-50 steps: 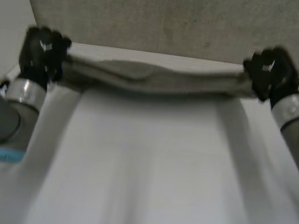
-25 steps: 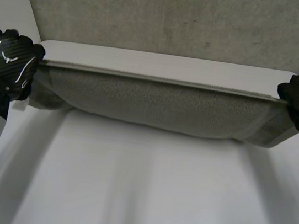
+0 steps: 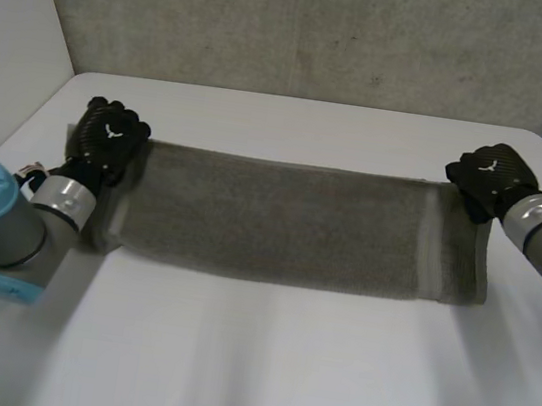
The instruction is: Fold the towel.
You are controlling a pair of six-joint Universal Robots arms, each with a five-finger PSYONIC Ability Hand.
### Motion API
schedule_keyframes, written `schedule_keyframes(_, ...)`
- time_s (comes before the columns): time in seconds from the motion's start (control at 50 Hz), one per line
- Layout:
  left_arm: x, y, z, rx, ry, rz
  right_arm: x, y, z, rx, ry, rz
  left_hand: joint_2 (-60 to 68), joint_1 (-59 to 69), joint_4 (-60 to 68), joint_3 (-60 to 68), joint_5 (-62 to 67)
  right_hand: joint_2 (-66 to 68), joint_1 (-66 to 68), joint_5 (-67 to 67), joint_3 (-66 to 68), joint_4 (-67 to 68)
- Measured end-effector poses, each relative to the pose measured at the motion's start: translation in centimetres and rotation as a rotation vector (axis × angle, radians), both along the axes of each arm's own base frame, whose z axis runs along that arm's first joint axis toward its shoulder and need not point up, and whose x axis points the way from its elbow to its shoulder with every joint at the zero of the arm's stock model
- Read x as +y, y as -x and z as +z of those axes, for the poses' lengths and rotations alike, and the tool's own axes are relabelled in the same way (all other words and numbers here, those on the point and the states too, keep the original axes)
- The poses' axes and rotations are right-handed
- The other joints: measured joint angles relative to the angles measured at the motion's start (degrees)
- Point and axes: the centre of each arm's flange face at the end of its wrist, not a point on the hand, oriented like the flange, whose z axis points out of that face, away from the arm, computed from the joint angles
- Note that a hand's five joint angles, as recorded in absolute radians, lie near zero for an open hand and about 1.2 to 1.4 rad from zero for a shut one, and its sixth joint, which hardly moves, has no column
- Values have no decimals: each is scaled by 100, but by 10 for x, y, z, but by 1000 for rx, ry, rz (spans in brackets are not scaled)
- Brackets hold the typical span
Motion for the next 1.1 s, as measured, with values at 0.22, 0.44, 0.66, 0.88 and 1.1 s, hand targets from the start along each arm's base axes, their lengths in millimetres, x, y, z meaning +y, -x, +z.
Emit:
schedule_keyframes(0.22,-20,19,-26,-11,-6,-33,-31,-20,-33,23,23,-58,-4719,-4523,-4856,-4790,-4816,-5580,-5410,-5884,-5362,-5400)
schedule_keyframes(0.44,-20,14,1,21,33,44,-21,-23,-8,13,62,-139,-7107,-6663,-7101,-7329,-7529,-6249,-6261,-6573,-6213,-6186)
schedule_keyframes(0.66,16,-6,57,196,8,111,48,-9,34,-56,2,-139,-7107,-6666,-7101,-7328,-7513,-6245,-6290,-6573,-6213,-6186)
schedule_keyframes(0.88,75,-14,59,483,-405,97,84,13,-6,-40,-176,-136,-7104,-6665,-7100,-7324,-7421,-6245,-6279,-6567,-6211,-6185)
schedule_keyframes(1.1,91,-15,41,501,-610,139,65,24,-53,-60,-229,-131,-7087,-6662,-7088,-7314,-7319,-5551,-5449,-5598,-5477,-5460)
